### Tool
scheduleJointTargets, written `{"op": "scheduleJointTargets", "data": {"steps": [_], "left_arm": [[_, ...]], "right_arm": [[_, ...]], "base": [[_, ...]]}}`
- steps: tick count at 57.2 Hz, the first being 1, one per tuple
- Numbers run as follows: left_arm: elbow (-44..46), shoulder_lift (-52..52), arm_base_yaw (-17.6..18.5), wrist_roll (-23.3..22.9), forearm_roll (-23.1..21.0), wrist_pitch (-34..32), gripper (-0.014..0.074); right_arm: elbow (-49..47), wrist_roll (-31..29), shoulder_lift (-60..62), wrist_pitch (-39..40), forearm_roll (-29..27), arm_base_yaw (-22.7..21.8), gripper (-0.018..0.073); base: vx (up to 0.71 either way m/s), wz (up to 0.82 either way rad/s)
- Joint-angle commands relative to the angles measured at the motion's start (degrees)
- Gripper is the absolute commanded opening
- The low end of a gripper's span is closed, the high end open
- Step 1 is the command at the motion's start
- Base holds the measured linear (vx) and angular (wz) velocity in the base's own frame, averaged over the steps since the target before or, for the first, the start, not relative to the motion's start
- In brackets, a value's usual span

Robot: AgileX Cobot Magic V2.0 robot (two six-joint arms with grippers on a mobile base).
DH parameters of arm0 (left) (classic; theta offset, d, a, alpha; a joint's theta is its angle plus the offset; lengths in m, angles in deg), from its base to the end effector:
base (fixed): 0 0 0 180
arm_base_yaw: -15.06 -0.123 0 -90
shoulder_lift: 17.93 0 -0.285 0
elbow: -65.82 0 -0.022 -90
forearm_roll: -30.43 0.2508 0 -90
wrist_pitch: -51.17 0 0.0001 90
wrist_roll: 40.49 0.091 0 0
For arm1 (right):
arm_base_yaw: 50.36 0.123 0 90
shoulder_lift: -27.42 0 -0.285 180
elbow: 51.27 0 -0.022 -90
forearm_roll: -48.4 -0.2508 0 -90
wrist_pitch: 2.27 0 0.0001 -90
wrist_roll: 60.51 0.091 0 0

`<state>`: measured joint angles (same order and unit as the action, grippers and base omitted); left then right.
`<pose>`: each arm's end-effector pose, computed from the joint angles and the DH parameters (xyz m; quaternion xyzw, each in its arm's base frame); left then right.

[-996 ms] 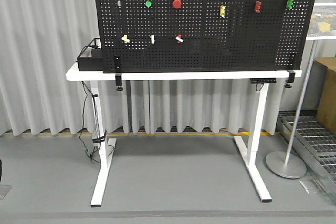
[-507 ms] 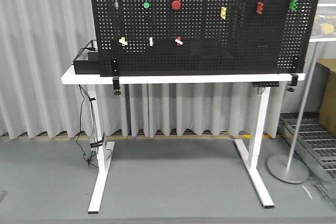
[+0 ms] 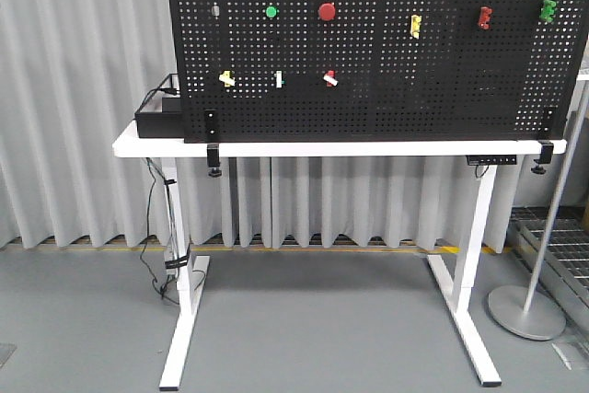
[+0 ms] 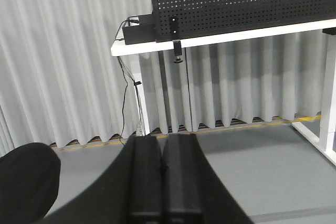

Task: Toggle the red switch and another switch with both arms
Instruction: 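Drive the base forward up to the black pegboard on the table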

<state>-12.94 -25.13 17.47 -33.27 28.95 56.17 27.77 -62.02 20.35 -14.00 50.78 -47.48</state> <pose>0.0568 -0.0026 0.1967 0.0515 0.7111 0.0196 0.7009 0.0560 0.0020 0.1845 -0.0414 0.7526 -0.0087 0.6571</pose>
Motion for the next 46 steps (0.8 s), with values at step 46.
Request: {"op": "scheduleJointTargets", "data": {"steps": [46], "left_arm": [[-1.1, 1.0, -0.1, -0.2, -0.2, -4.5, 0.0003]], "right_arm": [[0.3, -0.5, 0.6, 4.8, 0.2, -0.2, -0.0006]], "base": [[0.21, -0.05]]}}
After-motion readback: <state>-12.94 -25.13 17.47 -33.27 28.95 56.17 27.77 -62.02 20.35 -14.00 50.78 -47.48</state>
